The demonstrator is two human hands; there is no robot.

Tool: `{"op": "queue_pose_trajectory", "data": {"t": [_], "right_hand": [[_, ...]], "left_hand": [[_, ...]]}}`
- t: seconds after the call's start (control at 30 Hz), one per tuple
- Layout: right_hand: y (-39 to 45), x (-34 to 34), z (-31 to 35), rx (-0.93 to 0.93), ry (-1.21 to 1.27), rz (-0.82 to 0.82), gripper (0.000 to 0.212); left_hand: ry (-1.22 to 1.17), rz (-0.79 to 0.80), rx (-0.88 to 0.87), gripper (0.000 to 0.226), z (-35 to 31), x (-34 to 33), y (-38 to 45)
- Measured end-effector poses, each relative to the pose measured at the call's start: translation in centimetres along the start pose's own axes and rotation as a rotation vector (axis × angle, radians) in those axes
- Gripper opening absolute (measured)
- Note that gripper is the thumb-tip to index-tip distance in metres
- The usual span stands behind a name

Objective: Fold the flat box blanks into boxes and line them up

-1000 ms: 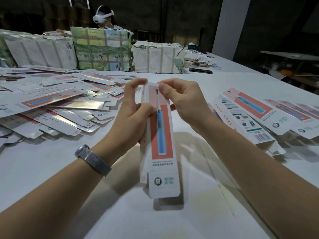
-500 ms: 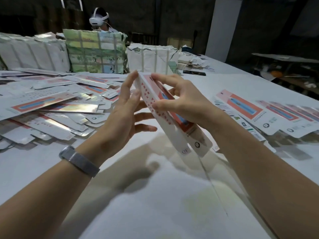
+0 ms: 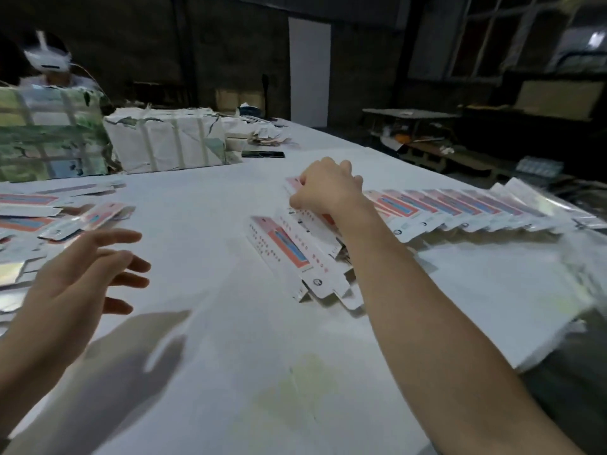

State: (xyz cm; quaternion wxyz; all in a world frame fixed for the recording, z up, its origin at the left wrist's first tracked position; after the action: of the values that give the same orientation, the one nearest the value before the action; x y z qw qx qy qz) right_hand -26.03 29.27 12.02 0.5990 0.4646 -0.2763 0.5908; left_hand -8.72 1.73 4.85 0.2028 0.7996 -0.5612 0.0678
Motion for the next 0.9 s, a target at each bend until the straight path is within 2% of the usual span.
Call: {"op": "queue_pose_trajectory", "data": {"t": [0.13,0.23,0.37,0.43,0.5,0.57,0.63,0.7,0.77,0.9], "right_hand": [[-0.6,0.7,1.8,0.098,-0.023,-0.079,0.045],[-2.6,1.0,6.2,0.308,0.099,-0.164,0.039],[-6.9,-2.5,12.0,0.546,0.262,-0.058,0.023],[-8.9,-4.5,14.0,0.637,0.262,0.006,0.019],[-10.5,-6.0,15.4,0.709,0.268,0.058,0.017],[-11.6,-7.3,16.4,0.767,0.258,0.103,0.016],[-12.2,-8.2,16.8,0.799,0.244,0.129,0.016],[-12.4,-8.7,16.9,0.817,0.234,0.128,0.016],[-12.4,-8.9,16.9,0.828,0.245,0.124,0.016],[-12.3,-8.6,16.8,0.836,0.289,0.108,0.013]], "left_hand": [[0.063,-0.011,0.021,0.041,0.7,0.3,0.5],[0.203,-0.104,-0.055,0.031,0.0,0.9,-0.2],[0.426,-0.277,-0.132,0.015,-1.0,3.4,-0.4],[0.623,-0.379,-0.149,0.020,-0.8,5.6,-0.1],[0.916,-0.426,-0.034,0.031,0.7,8.2,0.4],[1.160,-0.395,0.226,0.050,3.6,11.5,0.5],[1.219,-0.370,0.445,0.063,6.2,14.5,-0.2],[1.224,-0.384,0.580,0.067,7.8,16.8,-1.0],[1.270,-0.386,0.626,0.059,8.1,17.5,-1.4],[1.386,-0.365,0.480,0.056,6.6,16.0,-0.4]]}}
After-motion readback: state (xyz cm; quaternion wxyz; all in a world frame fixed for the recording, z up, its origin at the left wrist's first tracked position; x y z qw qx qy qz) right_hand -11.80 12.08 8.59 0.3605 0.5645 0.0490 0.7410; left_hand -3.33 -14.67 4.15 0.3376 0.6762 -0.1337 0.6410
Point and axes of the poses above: each hand's wrist, its own y-axis towards the middle knuckle, its own x-axis out of the back of the hand, z = x × y, the point moved 9 cm from there along y, towards the middle knuckle, and after that the axes turned 10 degrees about y, right-handed, at the moved point
